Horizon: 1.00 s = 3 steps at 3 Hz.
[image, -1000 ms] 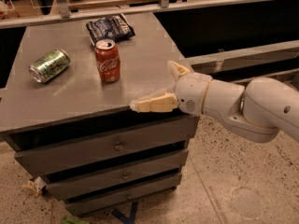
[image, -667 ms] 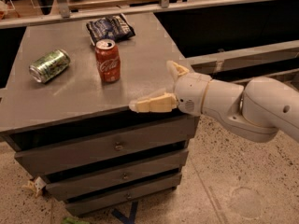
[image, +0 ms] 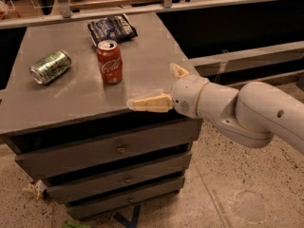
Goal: Move coke can near blue chip bag
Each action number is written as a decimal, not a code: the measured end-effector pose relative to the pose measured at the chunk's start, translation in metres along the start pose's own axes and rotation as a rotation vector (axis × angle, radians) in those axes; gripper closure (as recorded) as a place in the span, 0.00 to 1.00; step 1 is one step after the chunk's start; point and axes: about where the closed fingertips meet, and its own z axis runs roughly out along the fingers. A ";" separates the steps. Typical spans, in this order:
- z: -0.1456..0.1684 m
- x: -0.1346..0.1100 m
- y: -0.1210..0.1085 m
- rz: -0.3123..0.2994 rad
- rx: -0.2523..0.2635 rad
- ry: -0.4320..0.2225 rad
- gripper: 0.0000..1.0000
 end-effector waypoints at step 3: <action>0.052 0.012 -0.037 -0.035 0.089 0.030 0.00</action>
Offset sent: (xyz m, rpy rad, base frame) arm 0.0639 0.0090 -0.0231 -0.0591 0.0009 -0.1254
